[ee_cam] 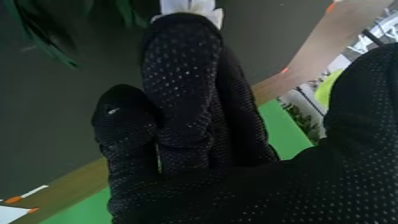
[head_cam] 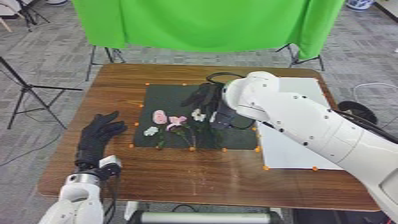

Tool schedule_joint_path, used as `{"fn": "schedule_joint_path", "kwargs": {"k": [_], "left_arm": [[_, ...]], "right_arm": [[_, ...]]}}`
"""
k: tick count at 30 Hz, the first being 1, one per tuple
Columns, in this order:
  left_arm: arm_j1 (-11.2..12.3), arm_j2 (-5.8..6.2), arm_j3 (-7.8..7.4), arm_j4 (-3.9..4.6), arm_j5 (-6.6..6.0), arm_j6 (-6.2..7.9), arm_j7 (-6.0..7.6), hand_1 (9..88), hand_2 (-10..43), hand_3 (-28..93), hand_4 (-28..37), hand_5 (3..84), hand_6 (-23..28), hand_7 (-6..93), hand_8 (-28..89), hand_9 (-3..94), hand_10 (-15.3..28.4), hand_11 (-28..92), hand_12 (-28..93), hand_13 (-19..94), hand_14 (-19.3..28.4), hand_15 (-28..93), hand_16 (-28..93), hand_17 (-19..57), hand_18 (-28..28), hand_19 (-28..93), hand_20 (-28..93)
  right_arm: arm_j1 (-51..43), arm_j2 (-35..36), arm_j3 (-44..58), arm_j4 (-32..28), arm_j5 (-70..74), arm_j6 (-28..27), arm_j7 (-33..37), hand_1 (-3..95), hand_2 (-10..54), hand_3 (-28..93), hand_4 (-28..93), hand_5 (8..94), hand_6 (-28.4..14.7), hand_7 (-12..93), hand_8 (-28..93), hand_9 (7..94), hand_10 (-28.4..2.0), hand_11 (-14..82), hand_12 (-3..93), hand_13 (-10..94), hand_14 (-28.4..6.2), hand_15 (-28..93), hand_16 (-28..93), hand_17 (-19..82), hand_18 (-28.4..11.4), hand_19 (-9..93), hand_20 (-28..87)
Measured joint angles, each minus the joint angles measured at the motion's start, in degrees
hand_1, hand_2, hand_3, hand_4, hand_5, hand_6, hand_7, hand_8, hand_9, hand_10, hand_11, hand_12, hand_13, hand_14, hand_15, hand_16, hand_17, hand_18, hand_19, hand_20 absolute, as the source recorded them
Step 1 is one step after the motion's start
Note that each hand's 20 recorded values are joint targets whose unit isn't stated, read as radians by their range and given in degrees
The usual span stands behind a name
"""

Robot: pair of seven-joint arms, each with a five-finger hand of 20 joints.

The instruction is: Arrange flowers

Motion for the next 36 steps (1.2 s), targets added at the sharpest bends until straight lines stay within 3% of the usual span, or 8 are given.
{"fn": "schedule_joint_path", "kwargs": {"k": [7, 12, 14, 17, 19, 26, 30, 36], "left_arm": [[0.2, 0.00, -0.18, -0.10, 0.00, 0.03, 0.14, 18.8, 12.3, 65, -28.3, 52.3, 3.3, 13.2, -8, 55.0, 15.5, 21, 8, 46, 18.5, 28, -6, 9.1, 11.1, 11, 15], [0.7, -0.06, -0.30, -0.24, 0.00, 0.05, 0.16, 18.6, 12.3, 65, -28.3, 52.2, 3.3, 13.2, -8, 55.1, 15.5, 21, 9, 46, 18.4, 29, -6, 9.1, 11.1, 11, 15], [0.6, -0.06, -0.17, -0.23, 0.00, 0.03, 0.15, 18.7, 12.3, 65, -28.3, 52.2, 3.2, 13.2, -8, 55.0, 15.5, 21, 9, 46, 18.5, 29, -6, 9.0, 11.2, 11, 15], [0.6, -0.10, -0.13, -0.23, 0.00, 0.03, 0.13, 18.9, 11.6, 66, -28.3, 52.1, 3.2, 13.3, -8, 55.0, 15.5, 21, 9, 46, 18.6, 29, -6, 8.6, 11.7, 11, 15], [0.7, -0.17, -0.32, -0.28, 0.00, 0.05, 0.11, 20.3, 10.6, 68, -28.3, 52.1, 3.1, 13.3, -8, 55.0, 15.4, 21, 9, 46, 18.7, 30, -6, 8.5, 11.8, 11, 15], [3.0, -0.81, -1.99, -1.51, 0.13, 0.46, 0.09, 22.3, 9.4, 69, -28.3, 52.2, 3.2, 13.5, -8, 55.0, 15.2, 21, 9, 46, 18.7, 30, -6, 8.1, 12.2, 12, 15], [3.3, -1.04, -1.70, -1.52, 0.36, 0.51, 0.20, 22.9, 9.3, 68, -28.3, 52.2, 3.2, 13.5, -8, 55.0, 15.1, 21, 9, 46, 18.7, 30, -6, 8.0, 12.4, 12, 15], [2.7, -1.03, -1.28, -1.48, 0.81, 0.51, 0.31, 23.2, 9.0, 69, -28.3, 52.2, 3.1, 13.8, -8, 55.0, 15.1, 21, 9, 46, 18.7, 30, -6, 8.2, 12.4, 13, 15]], "right_arm": [[0.2, 1.7, 2.6, -2.8, 2.5, -3.2, -0.7, 17.6, 3.7, 57, -15, 52.2, -2.4, 8, -8, 70.5, -17.8, 9.4, 12.7, 92, -6.8, 48, 27, 63, -14.8, 93, 38], [-1.7, 5.7, 10.7, -10.2, 3.5, -1.4, -3.0, 20.8, -2.5, 61, -13, 55.9, -2.4, 9, -8, 67.1, -17.7, 8.6, 13.0, 91, -6.4, 49, 28, 62, -14.7, 93, 40], [-3.5, 8.2, 14.9, -14.4, 2.3, 1.6, -4.6, 21.4, -4.8, 62, -13, 54.2, -3.4, 8, -7, 61.2, -18.7, 7.7, 12.6, 87, -6.8, 50, 28, 59, -15.2, 93, 42], [-6.6, 13.0, 20.2, -20.4, -5.0, 7.8, -5.5, 22.2, -9.3, 65, -13, 43.7, -5.4, 5, -5, 41.0, -21.6, 3.9, 12.1, 73, -12.4, 54, 24, 48, -19.3, 89, 41], [-8.7, 16.4, 23.0, -22.4, -12.8, 9.2, -5.3, 21.6, -9.5, 65, -14, 39.2, -6.3, 4, -5, 36.0, -22.1, 2.8, 12.2, 69, -14.4, 56, 24, 44, -21.3, 87, 42], [-13.9, 25.2, 26.7, -14.4, -24.8, 0.8, -2.3, 19.8, -9.5, 62, -20, 34.6, -6.6, 3, -4, 35.8, -22.2, 2.8, 12.6, 69, -15.0, 60, 22, 44, -21.9, 86, 43], [-14.1, 26.2, 22.0, -9.0, -29.9, -0.8, 0.2, 20.3, -9.5, 62, -19, 35.4, -5.9, 4, -4, 34.8, -21.5, 2.6, 12.7, 68, -15.3, 60, 22, 44, -22.1, 86, 43], [-15.5, 25.9, 18.8, -7.7, -35.9, -1.0, 1.4, 21.5, -9.5, 63, -18, 35.8, -5.3, 5, -4, 35.3, -21.1, 2.8, 13.0, 68, -15.0, 61, 22, 44, -22.2, 86, 43]]}}
